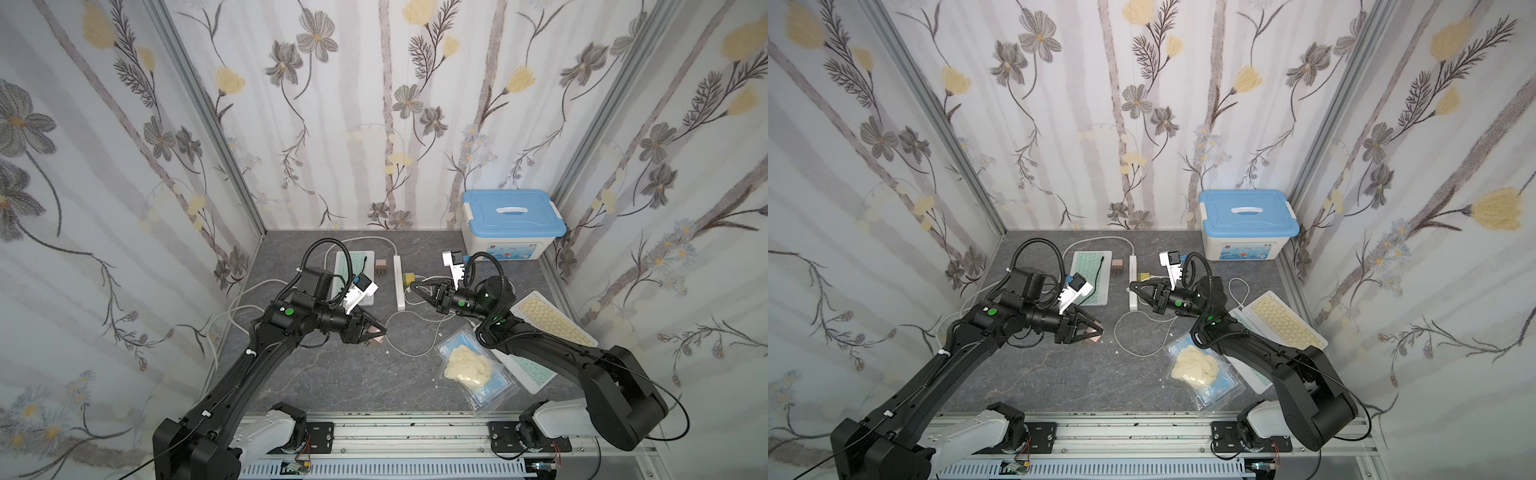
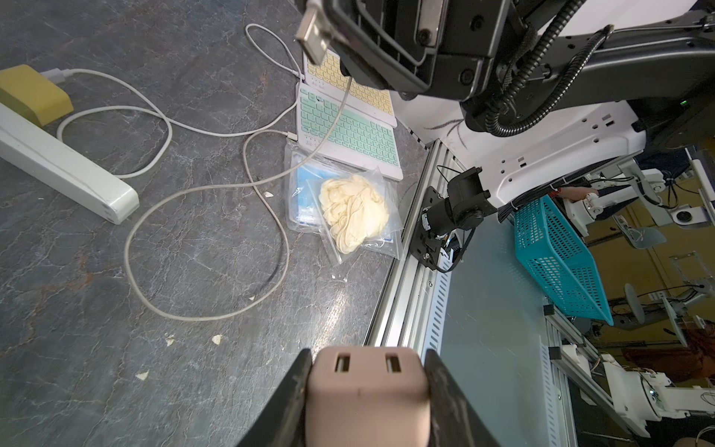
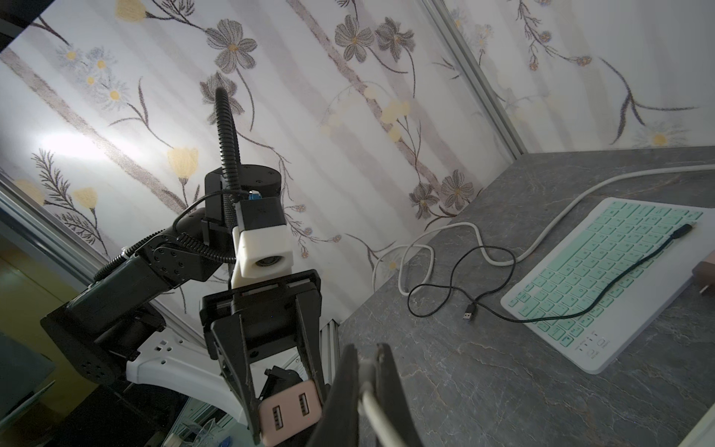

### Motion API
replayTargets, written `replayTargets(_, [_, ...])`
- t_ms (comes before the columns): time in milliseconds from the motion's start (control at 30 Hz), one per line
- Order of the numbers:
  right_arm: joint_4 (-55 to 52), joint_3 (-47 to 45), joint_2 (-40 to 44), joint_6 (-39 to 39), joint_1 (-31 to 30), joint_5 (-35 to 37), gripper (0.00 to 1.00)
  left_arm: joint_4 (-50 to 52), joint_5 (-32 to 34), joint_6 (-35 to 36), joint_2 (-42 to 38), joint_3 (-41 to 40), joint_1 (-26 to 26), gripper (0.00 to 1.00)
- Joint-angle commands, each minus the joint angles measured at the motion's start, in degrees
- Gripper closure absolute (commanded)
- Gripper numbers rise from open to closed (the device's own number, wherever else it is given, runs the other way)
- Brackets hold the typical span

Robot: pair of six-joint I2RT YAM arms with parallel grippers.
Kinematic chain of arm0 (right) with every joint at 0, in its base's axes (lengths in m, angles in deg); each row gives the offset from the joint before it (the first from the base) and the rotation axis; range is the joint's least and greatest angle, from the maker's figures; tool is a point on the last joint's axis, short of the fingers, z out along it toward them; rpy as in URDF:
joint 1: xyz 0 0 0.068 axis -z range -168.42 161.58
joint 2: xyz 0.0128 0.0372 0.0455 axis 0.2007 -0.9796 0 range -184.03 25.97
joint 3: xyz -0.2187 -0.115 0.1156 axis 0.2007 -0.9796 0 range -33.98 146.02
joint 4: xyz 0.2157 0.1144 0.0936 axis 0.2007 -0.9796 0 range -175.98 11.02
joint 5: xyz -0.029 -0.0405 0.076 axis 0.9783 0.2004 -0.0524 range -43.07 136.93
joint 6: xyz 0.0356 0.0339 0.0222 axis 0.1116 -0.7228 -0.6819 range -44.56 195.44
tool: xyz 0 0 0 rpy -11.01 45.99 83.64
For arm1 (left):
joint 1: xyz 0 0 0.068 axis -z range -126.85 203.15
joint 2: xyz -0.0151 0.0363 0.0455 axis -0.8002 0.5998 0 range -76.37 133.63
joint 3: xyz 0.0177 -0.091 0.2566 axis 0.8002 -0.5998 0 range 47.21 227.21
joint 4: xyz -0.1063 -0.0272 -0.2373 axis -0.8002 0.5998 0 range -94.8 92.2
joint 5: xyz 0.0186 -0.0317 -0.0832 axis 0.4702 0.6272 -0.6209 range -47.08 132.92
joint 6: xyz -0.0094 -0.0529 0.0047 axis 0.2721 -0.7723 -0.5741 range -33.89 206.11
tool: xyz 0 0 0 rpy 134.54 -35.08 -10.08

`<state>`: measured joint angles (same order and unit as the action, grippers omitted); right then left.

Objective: Unplug the wireless keyboard
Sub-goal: Place the plug at the center of the board.

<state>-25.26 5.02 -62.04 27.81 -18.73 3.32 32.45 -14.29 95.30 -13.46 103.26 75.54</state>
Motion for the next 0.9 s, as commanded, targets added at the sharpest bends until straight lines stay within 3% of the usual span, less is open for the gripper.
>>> replayTargets(0, [1.7, -0.6, 0.4, -0.6, 0.9, 0.8, 1.0, -0.7, -0.9, 1.0, -0.1, 0.5, -0.2, 1.0])
replayTargets(133, [0.9, -0.9, 1.3, -0.3, 1.7, 0.5, 1.0, -1.0, 2.2, 0.1, -0.3, 0.5, -0.3, 1.0])
replayTargets(300, [-4.3, -2.1, 1.7, 1.8, 1.4, 3.1, 1.0, -2.0, 26.5, -6.9, 3.0, 1.0, -0.4, 1.0])
replayTargets(433, [-4.6, -4.2, 0.4, 2.1, 0.0, 3.1, 1.0, -6.4, 41.3, -15.4, 6.1, -2.3, -0.2, 1.0])
replayTargets(633, [-6.1, -4.9, -2.1, 2.6, -2.8, 2.3, 1.0, -16.2, 46.5, -20.8, 10.8, -9.7, 0.4, 1.0])
replayTargets(867, [-6.3, -4.4, -5.6, 2.6, -4.4, 1.6, 1.0, -19.9, 53.5, -22.2, 18.7, -9.9, 1.0, 1.0])
